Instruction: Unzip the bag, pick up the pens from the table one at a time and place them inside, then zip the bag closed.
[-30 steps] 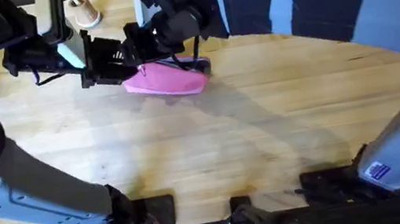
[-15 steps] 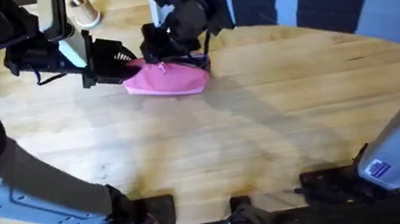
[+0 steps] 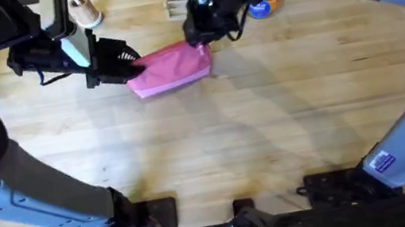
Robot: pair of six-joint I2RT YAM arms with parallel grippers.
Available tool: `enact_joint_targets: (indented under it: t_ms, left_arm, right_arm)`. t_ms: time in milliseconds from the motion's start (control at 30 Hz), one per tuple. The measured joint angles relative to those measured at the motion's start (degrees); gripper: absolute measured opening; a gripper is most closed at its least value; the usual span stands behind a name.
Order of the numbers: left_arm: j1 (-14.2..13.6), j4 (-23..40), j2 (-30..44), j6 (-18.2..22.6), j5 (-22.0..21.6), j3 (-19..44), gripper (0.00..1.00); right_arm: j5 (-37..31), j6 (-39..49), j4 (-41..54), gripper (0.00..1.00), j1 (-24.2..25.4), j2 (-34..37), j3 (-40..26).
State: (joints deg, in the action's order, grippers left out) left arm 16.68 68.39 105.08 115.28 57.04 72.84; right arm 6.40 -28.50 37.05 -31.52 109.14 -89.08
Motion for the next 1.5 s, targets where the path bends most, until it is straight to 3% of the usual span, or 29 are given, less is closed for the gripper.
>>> enact_joint_targets:
  t_ms: [267, 600, 967, 1033, 1200, 1267, 1500]
  left_arm:
    - [-0.11, 0.21, -0.02, 0.0, 0.19, 0.0, 0.043]
    - [-0.54, 0.21, 0.0, 0.0, 0.39, 0.0, 0.043]
    - [-0.56, 0.21, 0.0, 0.0, 0.3, 0.0, 0.042]
    - [-0.56, 0.21, 0.0, 0.0, 0.07, 0.0, 0.042]
    - [0.51, 0.41, 0.0, 0.0, -1.36, 0.0, 0.042]
    - [0.84, 0.41, 0.0, 0.0, -1.44, 0.0, 0.042]
    - [0.88, 0.41, 0.0, 0.0, -1.8, 0.0, 0.043]
  right_arm:
    - [-0.09, 0.12, 4.86, 0.034, 5.31, 0.0, 0.0]
    - [-2.54, -3.6, 2.97, 0.035, 5.93, 0.19, 6.37]
    - [-3.77, -3.17, 3.97, 0.076, 5.93, 1.11, 4.91]
    - [-5.28, -2.52, 5.21, 0.246, 6.08, 1.11, 3.72]
    - [-11.05, -1.97, 8.27, 0.95, 8.76, 0.8, 0.67]
    - [-12.39, -1.79, 9.44, 0.994, 9.5, -0.01, -0.02]
    - [-13.75, -1.67, 9.82, 0.997, 9.3, -4.88, -0.79]
